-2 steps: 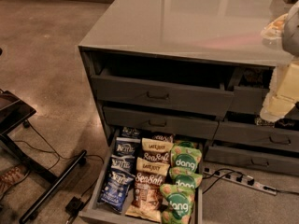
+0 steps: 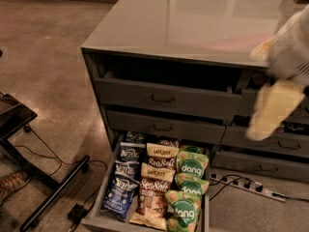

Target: Pick brown chip bag from bottom drawer and place on counter

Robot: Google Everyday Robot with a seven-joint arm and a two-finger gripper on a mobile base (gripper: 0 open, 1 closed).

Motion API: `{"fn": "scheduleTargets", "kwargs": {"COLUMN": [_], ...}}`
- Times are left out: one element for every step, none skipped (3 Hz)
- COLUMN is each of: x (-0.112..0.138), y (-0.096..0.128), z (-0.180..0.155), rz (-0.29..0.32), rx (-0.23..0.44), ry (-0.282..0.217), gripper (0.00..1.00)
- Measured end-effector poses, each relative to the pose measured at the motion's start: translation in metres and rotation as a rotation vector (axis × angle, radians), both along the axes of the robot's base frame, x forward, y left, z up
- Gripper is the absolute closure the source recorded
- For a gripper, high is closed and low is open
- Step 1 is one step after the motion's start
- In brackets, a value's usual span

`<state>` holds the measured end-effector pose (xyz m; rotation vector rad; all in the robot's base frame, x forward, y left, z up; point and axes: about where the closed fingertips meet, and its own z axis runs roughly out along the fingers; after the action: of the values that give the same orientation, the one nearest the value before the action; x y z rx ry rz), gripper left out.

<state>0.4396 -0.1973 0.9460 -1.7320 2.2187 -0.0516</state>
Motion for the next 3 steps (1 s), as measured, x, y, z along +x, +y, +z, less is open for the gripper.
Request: {"fn": "scheduleTargets", "kwargs": {"x": [0.009,0.011,0.01], "y": [0.049,0.075,0.076], "z": [-0.096,-0.163,-0.171], "rz": [0.031,0.048,0.048], "rx": [0.07,0.103,0.105], "ry": [0.114,0.213,0.225], "gripper": [0.0,0.0,0.0]}}
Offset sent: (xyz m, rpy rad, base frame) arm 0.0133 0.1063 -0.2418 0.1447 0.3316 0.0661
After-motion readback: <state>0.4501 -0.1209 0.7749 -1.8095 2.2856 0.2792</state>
